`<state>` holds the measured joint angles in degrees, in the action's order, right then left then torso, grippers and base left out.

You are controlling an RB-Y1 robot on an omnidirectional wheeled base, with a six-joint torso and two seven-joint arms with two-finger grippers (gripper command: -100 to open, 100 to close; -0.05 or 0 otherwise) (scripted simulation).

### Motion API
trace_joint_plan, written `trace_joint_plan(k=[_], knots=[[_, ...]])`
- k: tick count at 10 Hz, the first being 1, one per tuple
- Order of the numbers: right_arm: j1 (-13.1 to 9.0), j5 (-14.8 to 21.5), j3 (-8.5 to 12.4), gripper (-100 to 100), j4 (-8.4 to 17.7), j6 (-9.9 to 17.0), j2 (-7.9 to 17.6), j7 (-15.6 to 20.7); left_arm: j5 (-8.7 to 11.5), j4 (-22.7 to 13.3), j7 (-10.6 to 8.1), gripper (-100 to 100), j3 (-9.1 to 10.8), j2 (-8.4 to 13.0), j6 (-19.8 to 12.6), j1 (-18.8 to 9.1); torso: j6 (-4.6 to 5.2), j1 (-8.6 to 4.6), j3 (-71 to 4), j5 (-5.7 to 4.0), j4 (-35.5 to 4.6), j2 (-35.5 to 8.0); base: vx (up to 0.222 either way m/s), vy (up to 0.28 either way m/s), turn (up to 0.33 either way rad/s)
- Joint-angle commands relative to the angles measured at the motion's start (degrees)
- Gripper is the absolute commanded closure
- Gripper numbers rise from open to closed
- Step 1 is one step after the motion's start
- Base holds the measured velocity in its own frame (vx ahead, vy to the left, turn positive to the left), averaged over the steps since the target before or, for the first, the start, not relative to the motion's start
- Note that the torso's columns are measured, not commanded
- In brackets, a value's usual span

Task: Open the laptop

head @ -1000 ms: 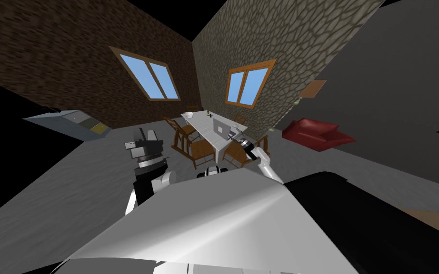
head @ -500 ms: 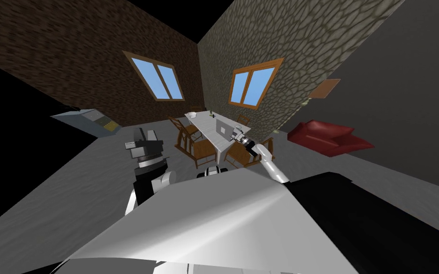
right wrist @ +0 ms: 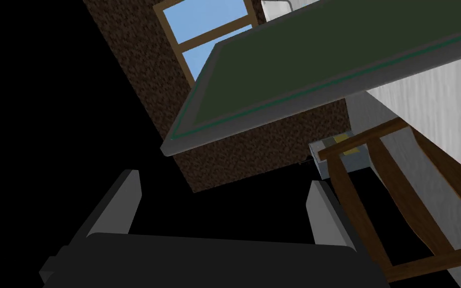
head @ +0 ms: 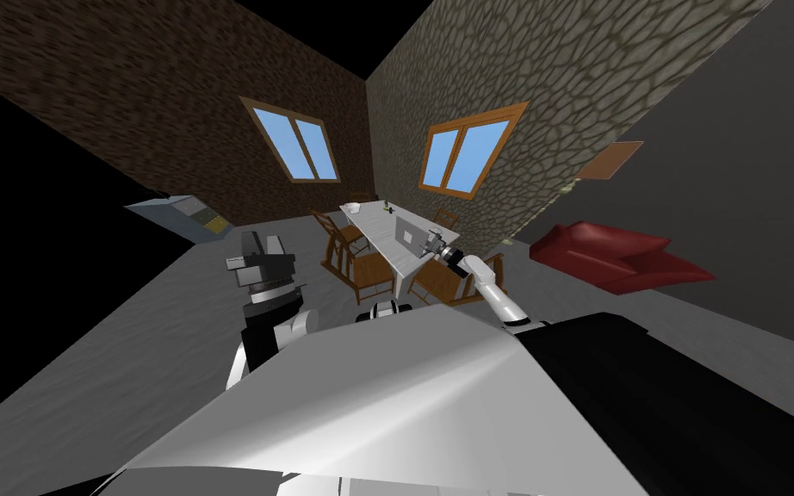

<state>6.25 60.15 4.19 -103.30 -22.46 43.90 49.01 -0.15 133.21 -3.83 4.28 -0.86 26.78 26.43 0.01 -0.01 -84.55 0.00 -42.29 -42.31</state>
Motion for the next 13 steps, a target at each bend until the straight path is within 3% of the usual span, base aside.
trace_joint_plan(k=[1, 4, 5, 6, 7, 13], knots=[[-1.2, 3.19, -0.07, -100, 1.64, 0.15, 2.78, 2.5, 0.0, 0.0, 0.0, 0, 0.0, 0.0, 0.0, 0.0, 0.0, 0.0, 0.0, 0.0, 0.0, -0.01, 0.02, 0.008, 0.085], [-1.1, 3.54, -0.07, -100, 1.48, 0.32, 3.08, 2.65, 0.0, 0.0, 0.0, 0, 0.0, 0.0, 0.0, 0.0, 0.01, -0.01, 0.01, 0.0, 0.0, -0.02, 0.009, 0.004, 0.022], [-1.1, 3.52, -0.07, 100, 1.48, 0.31, 3.07, 2.64, 0.0, 0.0, 0.0, 0, 0.0, 0.0, 0.0, 0.0, 0.0, -0.01, 0.02, 0.0, -0.01, -0.03, 0.0, 0.0, 0.0], [-1.82, 1.35, -0.09, 100, 3.19, -0.14, 3.9, -0.23, 0.0, 0.0, 0.0, 0, 0.0, 0.0, 0.0, 0.0, -0.01, 0.0, 0.01, -0.01, 0.02, -0.01, 0.017, -0.049, 0.055], [-1.82, 1.35, -0.09, 100, 3.19, -0.14, 3.9, -0.31, 0.0, 0.0, 0.0, 0, 0.0, 0.0, 0.0, -0.01, -0.01, -0.28, -0.1, -0.31, 0.42, 0.26, 0.005, -0.056, 0.051], [-3.87, -5.15, -0.26, 100, 8.35, -1.54, 6.35, -9.15, 0.0, 0.0, 0.0, 0, 0.01, 0.01, 0.0, 0.0, 0.17, -0.67, -0.32, -0.41, 0.48, 0.58, 0.005, -0.057, 0.042]])
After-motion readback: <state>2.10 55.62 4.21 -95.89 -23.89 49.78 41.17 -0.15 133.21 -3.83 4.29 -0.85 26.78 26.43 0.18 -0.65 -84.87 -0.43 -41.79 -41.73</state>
